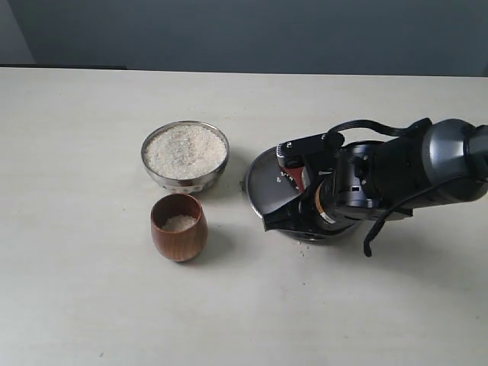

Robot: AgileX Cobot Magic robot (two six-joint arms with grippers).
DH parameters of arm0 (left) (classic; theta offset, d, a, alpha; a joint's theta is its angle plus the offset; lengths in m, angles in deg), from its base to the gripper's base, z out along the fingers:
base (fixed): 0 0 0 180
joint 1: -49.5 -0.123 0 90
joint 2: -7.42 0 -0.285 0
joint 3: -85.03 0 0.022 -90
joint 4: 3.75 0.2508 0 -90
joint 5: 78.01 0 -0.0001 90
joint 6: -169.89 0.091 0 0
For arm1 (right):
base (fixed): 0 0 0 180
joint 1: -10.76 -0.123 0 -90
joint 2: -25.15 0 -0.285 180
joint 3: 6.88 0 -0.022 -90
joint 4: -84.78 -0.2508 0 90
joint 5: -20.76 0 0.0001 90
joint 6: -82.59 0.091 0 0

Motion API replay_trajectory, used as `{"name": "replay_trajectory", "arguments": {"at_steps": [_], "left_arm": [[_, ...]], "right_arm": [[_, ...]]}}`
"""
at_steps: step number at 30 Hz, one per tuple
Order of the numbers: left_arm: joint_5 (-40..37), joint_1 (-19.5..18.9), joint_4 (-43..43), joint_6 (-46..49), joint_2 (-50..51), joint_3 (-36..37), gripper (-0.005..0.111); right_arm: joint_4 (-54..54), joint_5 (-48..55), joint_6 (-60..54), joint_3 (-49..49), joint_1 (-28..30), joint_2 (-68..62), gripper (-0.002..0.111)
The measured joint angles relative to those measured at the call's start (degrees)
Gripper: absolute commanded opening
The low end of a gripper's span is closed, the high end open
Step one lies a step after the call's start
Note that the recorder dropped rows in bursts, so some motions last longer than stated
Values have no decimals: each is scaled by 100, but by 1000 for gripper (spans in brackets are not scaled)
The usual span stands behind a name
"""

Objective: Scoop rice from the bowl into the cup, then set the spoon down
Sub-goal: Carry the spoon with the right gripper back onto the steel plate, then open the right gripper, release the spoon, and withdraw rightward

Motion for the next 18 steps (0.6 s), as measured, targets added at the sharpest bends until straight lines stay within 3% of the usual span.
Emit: {"name": "replay_trajectory", "arguments": {"at_steps": [5, 7, 18], "left_arm": [[0, 0, 0, 0, 0, 0, 0], [0, 0, 0, 0, 0, 0, 0], [0, 0, 0, 0, 0, 0, 0]], "right_arm": [[55, 33, 52, 0, 0, 0, 39], [55, 70, 52, 0, 0, 0, 46], [291, 774, 5, 0, 0, 886, 47]]}}
